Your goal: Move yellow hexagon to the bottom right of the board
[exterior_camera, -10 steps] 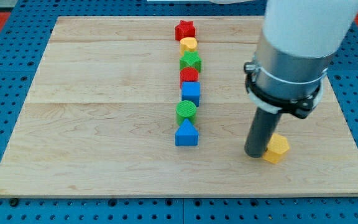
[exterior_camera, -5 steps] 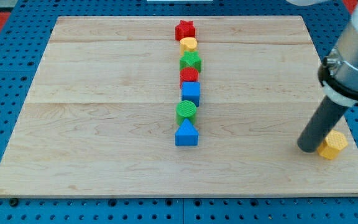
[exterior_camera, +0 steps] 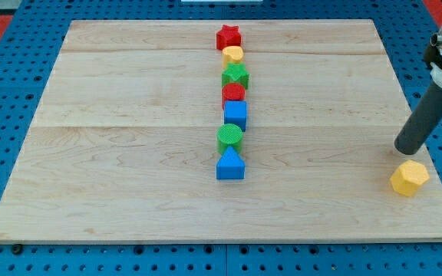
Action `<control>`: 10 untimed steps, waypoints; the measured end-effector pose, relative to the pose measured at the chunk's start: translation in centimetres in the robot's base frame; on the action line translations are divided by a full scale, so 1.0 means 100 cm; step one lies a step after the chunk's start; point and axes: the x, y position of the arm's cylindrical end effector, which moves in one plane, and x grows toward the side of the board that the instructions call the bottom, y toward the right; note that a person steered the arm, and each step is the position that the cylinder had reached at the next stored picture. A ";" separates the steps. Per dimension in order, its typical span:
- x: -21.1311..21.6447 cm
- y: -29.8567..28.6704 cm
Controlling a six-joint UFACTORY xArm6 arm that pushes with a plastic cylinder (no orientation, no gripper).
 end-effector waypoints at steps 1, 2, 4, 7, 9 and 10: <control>0.010 0.000; 0.024 0.000; 0.048 0.000; 0.035 -0.030; 0.043 -0.092; 0.059 -0.130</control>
